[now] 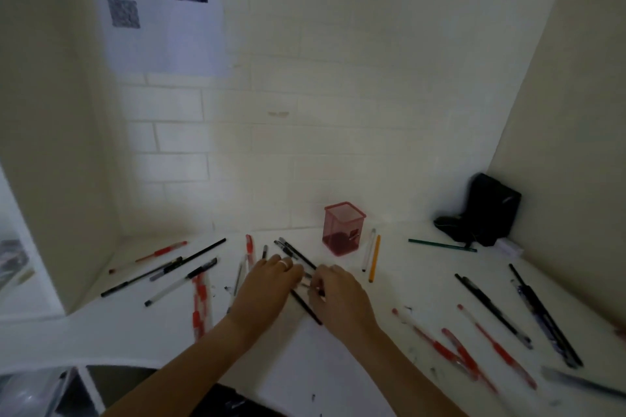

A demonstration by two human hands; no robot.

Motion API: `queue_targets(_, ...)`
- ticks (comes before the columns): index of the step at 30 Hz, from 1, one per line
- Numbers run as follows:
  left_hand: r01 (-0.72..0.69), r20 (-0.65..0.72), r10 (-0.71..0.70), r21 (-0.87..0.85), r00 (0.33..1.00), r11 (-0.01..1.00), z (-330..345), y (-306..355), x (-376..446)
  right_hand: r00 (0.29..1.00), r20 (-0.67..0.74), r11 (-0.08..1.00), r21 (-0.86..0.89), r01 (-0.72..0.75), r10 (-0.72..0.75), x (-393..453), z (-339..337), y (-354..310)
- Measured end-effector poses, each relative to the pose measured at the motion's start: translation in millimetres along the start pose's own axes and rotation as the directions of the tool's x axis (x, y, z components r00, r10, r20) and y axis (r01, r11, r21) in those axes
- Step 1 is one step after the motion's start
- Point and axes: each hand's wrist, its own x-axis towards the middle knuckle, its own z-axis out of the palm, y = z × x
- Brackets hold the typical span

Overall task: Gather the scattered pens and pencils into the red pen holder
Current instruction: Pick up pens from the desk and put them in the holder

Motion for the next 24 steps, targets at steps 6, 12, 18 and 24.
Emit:
queue_targets(6, 0.312, 0.017, -0.314, -0.17, 0.949, 0.935, 18, -12, 32, 0.974, -0.073, 0.876, 0.454, -0.159, 0.215, 32, -52, 32)
queue_targets(12, 0.342, 0.003, -0.393, -0.498, 0.92, 0.797, 40, 23, 86, 0.84, -0.227, 0.651, 0.737, -0.183, 0.493, 72, -66, 57)
queue_targets(18, 0.433, 0.188, -0.43, -0.678, 0.883, 0.593, 80, 40, 144, 0.562, -0.585, 0.683, 0.729, 0.05, 0.584, 108, -69, 66)
queue_targets(24, 0.33, 0.093, -0.365, -0.669, 0.926, 0.666, 99, 21, 152, 0.654, -0.635, 0.819, 0.572, 0.04, 0.412, 128, -31, 77)
